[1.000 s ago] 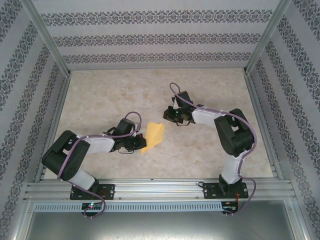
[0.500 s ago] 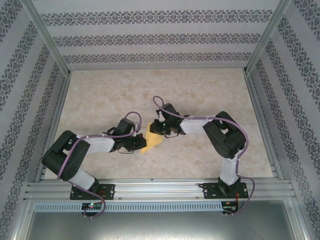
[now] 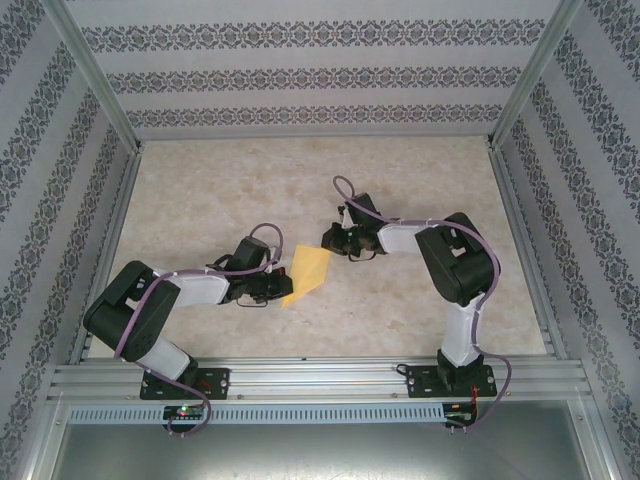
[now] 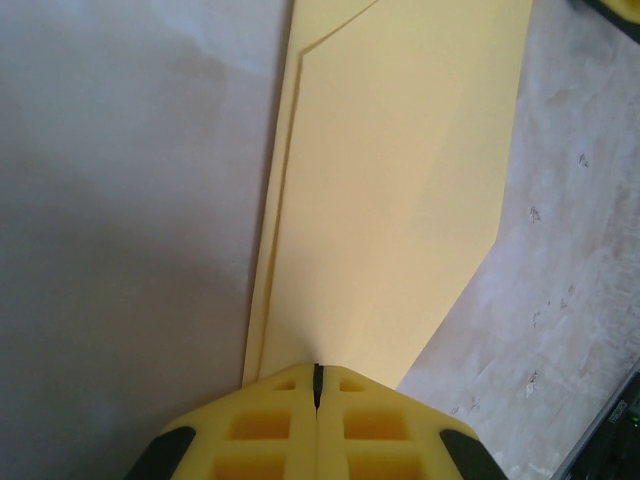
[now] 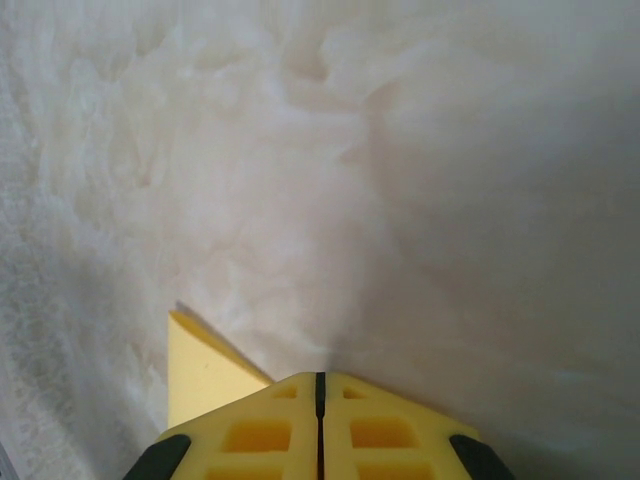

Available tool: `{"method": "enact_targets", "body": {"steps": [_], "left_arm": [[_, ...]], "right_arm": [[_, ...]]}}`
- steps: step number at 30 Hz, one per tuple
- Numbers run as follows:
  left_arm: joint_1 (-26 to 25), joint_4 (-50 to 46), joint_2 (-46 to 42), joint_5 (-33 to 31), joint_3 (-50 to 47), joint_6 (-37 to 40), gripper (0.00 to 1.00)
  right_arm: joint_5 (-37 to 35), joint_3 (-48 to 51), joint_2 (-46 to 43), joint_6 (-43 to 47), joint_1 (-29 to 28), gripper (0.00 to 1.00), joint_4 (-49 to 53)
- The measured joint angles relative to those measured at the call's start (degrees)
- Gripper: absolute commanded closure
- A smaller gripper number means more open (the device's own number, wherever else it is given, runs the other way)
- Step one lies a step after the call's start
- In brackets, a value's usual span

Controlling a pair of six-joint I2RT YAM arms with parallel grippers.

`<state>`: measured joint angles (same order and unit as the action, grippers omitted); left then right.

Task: Fold a paper plane with a square sheet of paper (pick it up from the middle)
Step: Fourth fold the wing at the center of the table.

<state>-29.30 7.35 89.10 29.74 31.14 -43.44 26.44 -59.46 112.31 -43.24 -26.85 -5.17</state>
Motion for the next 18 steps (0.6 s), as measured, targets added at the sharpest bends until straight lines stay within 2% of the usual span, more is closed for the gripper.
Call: {"method": "enact_targets", "body": {"steps": [8, 13, 18], "left_arm": [[0.0, 0.0, 0.0, 0.0, 0.0, 0.4, 1.00], [0.0, 0.0, 0.0, 0.0, 0.0, 0.4, 1.00], [0.0, 0.0, 0.0, 0.0, 0.0, 0.4, 1.00]], "right_arm": [[-2.0, 0.0, -4.2, 0.9, 0.1, 0.90, 2.3], [-2.6, 1.8, -9.0, -0.5, -5.2, 0.90, -0.9], [-2.2, 4.4, -7.5, -3.6, -11.0, 0.91, -4.9]]}}
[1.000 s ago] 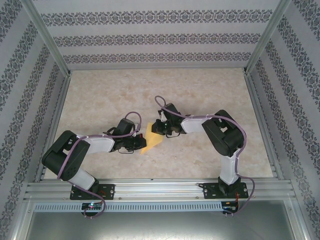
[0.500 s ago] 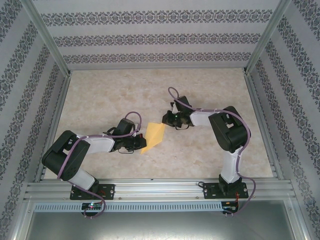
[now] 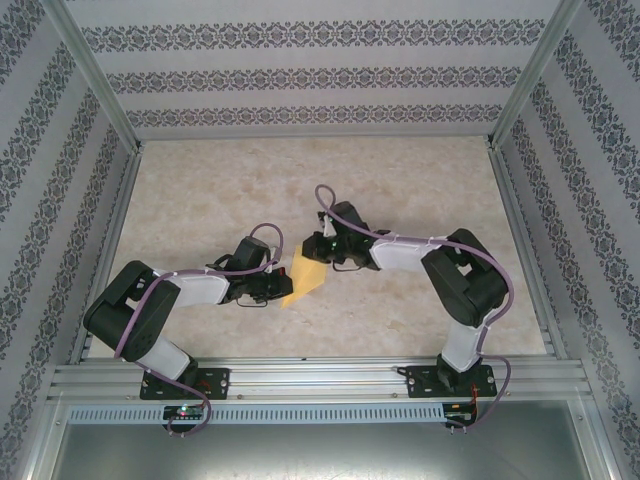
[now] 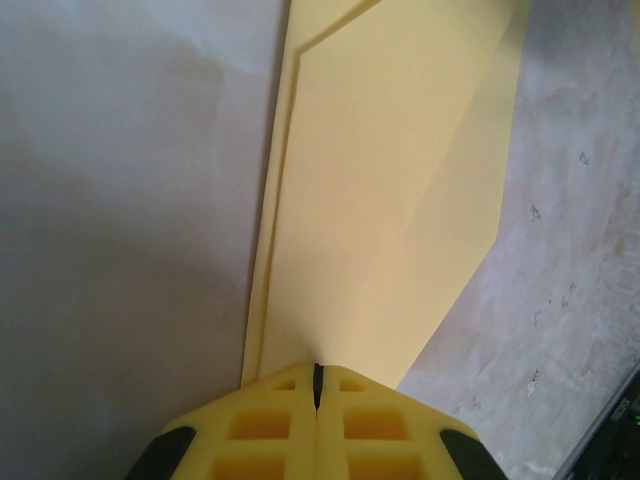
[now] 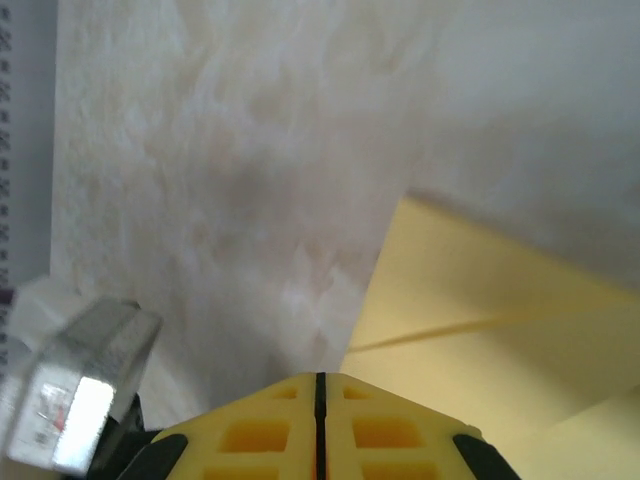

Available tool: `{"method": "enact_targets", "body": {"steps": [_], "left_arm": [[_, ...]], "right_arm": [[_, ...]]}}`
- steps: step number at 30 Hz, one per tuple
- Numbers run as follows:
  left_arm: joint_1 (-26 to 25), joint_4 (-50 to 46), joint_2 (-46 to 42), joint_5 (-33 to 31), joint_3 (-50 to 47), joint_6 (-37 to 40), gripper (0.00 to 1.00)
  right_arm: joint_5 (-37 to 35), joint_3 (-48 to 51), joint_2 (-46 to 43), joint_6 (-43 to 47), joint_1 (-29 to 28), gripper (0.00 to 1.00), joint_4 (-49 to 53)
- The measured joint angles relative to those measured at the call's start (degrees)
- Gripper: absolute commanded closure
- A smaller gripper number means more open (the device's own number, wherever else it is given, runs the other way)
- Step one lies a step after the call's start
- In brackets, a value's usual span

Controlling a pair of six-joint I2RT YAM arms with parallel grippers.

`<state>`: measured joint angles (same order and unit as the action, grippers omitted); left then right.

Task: Fold a paper plane with a square sheet of paper (pick it up from the middle)
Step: Fourth fold the wing at the center of the table.

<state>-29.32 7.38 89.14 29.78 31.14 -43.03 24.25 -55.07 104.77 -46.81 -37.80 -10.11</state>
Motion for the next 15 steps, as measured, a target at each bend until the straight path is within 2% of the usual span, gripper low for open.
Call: {"method": "enact_targets", "body": {"steps": [6, 11, 15], "left_arm": [[0.0, 0.0, 0.0, 0.1, 0.0, 0.2, 1.00], [0.0, -0.1, -0.5, 0.2, 0.0, 0.2, 1.00], [-0.3, -5.0, -3.4, -0.5, -0.2, 0.2, 0.99]], "right_arm": [[0.7, 1.9, 5.2, -2.3, -0.8, 0.92, -2.9], [0.9, 2.2, 5.5, -2.8, -0.4, 0.92, -4.3], [1.4, 3.1, 5.5, -2.8, -0.2, 0.92, -6.1]]}}
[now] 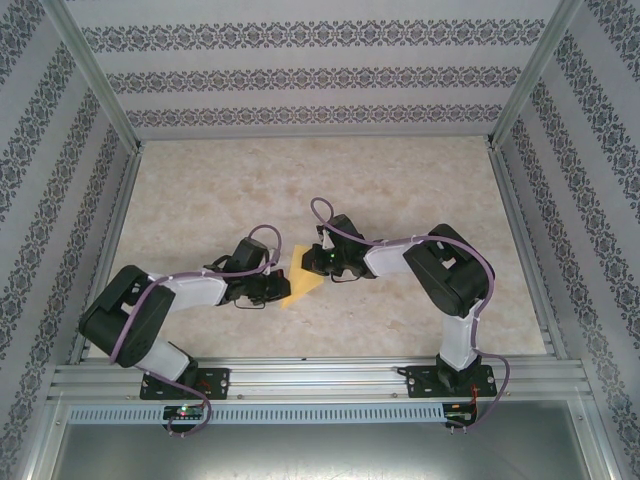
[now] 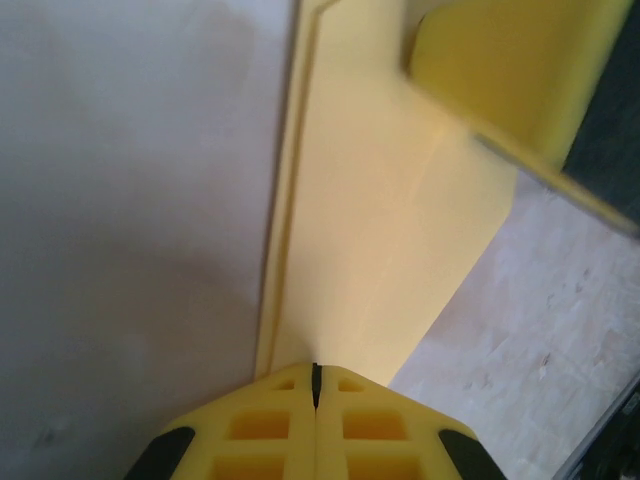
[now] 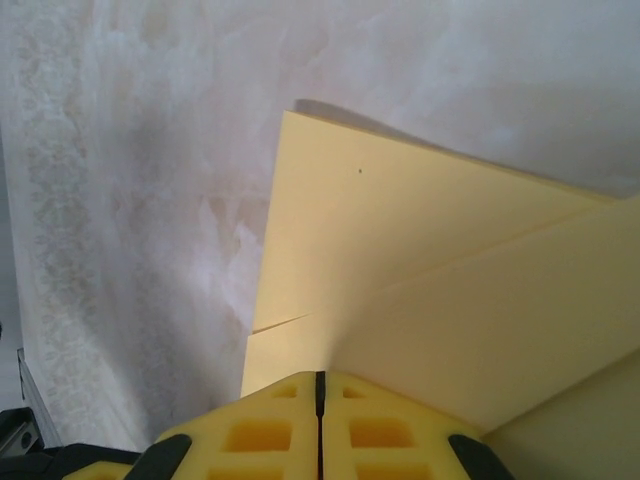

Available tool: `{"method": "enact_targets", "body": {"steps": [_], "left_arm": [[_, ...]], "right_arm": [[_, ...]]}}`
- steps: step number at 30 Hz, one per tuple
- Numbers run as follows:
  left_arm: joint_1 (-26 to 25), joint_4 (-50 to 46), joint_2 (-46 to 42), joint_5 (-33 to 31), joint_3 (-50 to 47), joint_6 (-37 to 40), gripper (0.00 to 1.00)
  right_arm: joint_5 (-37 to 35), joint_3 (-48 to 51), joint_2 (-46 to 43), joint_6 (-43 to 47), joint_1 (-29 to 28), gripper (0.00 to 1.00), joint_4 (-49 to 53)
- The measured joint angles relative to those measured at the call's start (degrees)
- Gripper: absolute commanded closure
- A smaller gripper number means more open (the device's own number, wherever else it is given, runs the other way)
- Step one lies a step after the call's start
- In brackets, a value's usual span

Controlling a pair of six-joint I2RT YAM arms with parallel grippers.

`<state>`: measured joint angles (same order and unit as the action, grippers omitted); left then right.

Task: Fold a paper plane with a square sheet of paper (pick it up from the middle)
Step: Fourth fold the wing at the center of the table.

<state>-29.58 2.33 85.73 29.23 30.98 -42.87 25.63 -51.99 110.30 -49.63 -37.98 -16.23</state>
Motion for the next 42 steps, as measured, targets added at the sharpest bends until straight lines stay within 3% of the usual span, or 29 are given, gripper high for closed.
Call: {"method": "enact_targets", "body": {"steps": [5, 10, 22, 33, 42], "left_arm": [[-0.1, -9.2, -5.1, -0.4, 2.1, 0.0, 0.97], [-0.1, -9.0, -5.9, 1.6, 7.0, -1.5, 0.96], [0.0, 0.4, 9.2, 4.6, 7.9, -5.6, 0.96], [0.0, 6.4, 1.0, 3.8, -3.0, -5.6, 0.96], [-0.1, 4.0, -5.2, 3.5, -7.5, -5.6, 0.96]], "right_arm": [[0.2, 0.0, 0.1, 0.0, 0.0, 0.92, -0.3], [0.6, 0.0, 0.2, 0.0, 0.1, 0.92, -0.5], [0.8, 0.7, 0.4, -0.9, 0.1, 0.92, -2.1], [0.8, 0.8, 0.4, -0.8, 0.4, 0.93, -2.2], [0.9, -0.2, 0.4, 0.1, 0.4, 0.92, 0.0]]}}
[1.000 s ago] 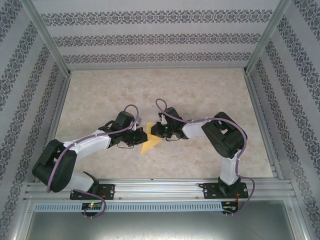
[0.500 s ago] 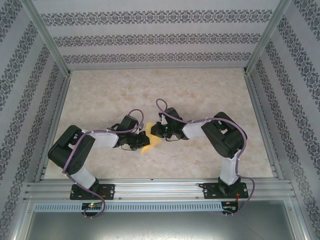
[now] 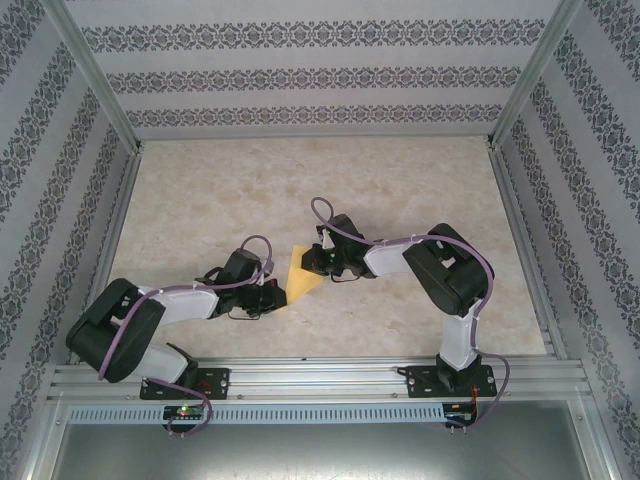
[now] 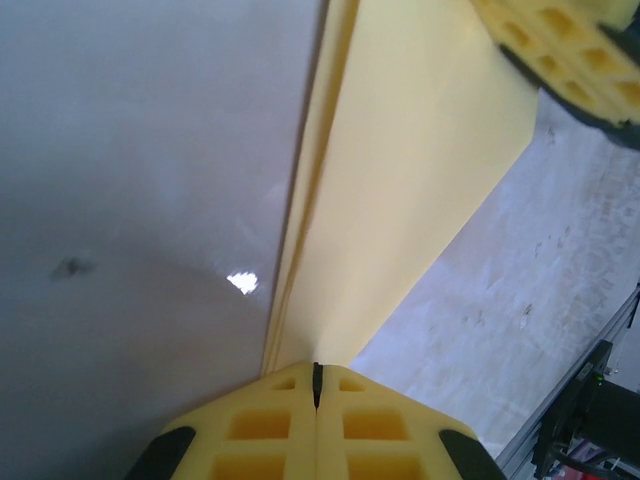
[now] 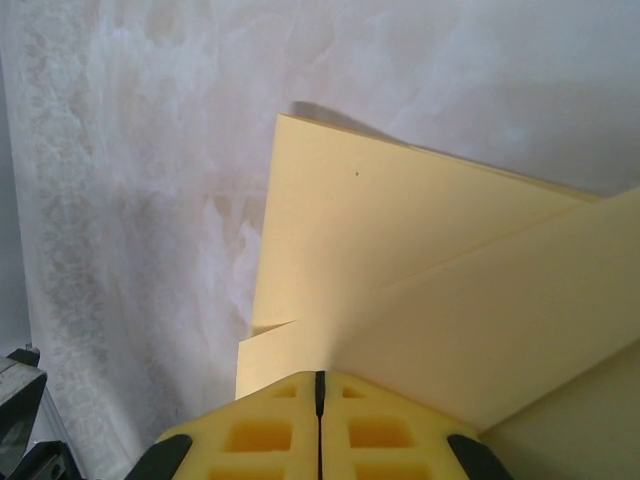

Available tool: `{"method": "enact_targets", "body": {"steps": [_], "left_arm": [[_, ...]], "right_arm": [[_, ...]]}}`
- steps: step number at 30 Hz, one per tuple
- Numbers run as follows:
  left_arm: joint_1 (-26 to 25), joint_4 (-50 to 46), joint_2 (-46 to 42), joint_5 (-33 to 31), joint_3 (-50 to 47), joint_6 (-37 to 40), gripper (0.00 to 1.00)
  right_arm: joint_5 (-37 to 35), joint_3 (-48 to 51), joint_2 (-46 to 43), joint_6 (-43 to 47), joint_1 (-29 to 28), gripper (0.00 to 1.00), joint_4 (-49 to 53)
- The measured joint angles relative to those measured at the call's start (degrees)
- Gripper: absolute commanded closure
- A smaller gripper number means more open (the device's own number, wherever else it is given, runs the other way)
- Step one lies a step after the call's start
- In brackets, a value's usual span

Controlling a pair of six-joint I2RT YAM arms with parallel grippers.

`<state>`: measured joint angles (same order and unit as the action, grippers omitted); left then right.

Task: Fold a paper plane with a square sheet of paper (pick it up from the middle)
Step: Fourth fold the wing at the center of the table.

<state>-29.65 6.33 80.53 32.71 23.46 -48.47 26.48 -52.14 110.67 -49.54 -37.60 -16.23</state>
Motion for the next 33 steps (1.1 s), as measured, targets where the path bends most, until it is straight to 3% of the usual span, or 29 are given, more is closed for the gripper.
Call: {"method": "enact_targets", "body": {"steps": [11, 18, 33], "left_arm": [[0.0, -16.6, -13.6, -4.5, -2.1, 0.0, 0.95], [0.0, -20.6, -21.4, -6.7, -0.5, 0.5, 0.93], [0.0, -13.4, -5.6, -3.8, 7.6, 1.2, 0.95]], "right_arm": [[0.0, 0.0, 0.0, -0.1, 0.0, 0.92, 0.0], [-0.7, 0.9, -0.5, -0.9, 0.0, 0.92, -1.1], [-4.9, 3.5, -2.2, -4.2, -0.9, 0.92, -3.3]]}}
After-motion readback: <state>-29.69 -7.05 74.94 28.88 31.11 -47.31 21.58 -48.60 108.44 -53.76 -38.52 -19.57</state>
